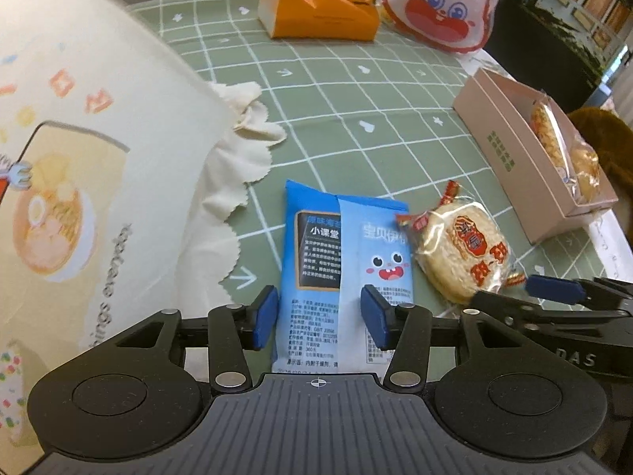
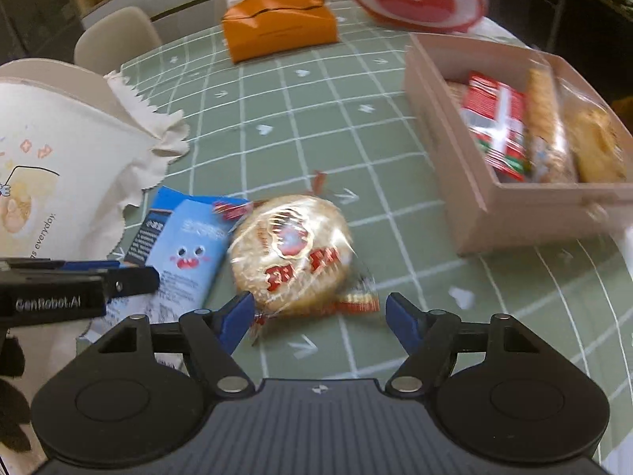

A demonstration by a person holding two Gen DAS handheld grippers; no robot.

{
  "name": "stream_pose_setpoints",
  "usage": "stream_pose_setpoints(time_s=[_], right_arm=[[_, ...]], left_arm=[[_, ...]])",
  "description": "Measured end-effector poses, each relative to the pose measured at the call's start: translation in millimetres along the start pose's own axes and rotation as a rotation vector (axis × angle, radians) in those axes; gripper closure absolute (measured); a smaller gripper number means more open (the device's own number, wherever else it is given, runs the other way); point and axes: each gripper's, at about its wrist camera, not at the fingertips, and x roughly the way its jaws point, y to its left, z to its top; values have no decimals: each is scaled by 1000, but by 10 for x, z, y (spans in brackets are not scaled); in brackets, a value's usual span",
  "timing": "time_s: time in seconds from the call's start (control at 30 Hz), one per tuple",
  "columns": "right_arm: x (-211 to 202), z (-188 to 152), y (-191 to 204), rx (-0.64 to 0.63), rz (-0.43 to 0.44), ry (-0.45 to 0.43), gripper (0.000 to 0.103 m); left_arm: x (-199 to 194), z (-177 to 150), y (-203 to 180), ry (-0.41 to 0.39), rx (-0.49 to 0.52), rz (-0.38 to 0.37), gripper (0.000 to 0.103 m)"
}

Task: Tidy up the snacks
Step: 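Open the right tool to set the sesame cake on the table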

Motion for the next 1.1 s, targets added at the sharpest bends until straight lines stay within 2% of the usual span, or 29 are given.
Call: stream_pose_setpoints(time_s=[0.2, 0.33, 0.43, 0.5, 0.57, 0.63, 0.7, 0.77, 0.83, 0.97, 1.1], right_arm=[[-96, -68, -267, 87, -20, -40, 25], [-136, -112, -475, 150, -29, -57, 24], [-161, -151, -622, 192, -15, -56, 24], [-211, -176, -700, 203, -9, -75, 24], [-261, -208, -769, 190, -22, -100, 24], [-284, -247, -840, 171, -41, -114, 23], [-264, -292, -928, 163, -45, -106, 23], [-219, -337, -1023, 172, -43, -82, 22], [-229, -388, -1096, 171, -40, -97, 20], [-231, -428, -1158, 143, -12, -107, 14], [-210, -478, -1075, 66, -29, -121, 12]], left_arm=[[28, 6, -273, -29, 131, 66, 48], [66, -3, -362, -24, 158, 23, 46], [62, 7, -313, -15, 132, 3, 44], [21, 1, -219, -10, 62, -6, 46], [-58, -13, -185, -30, 10, 12, 49], [-88, -23, -229, -30, -16, -5, 49], [-32, -19, -379, -2, 23, 0, 49], [52, -40, -600, 19, 116, 44, 48], [87, -44, -782, 16, 180, 81, 47], [156, 15, -913, 38, 183, 83, 47], [195, 40, -959, 42, 168, 92, 44]])
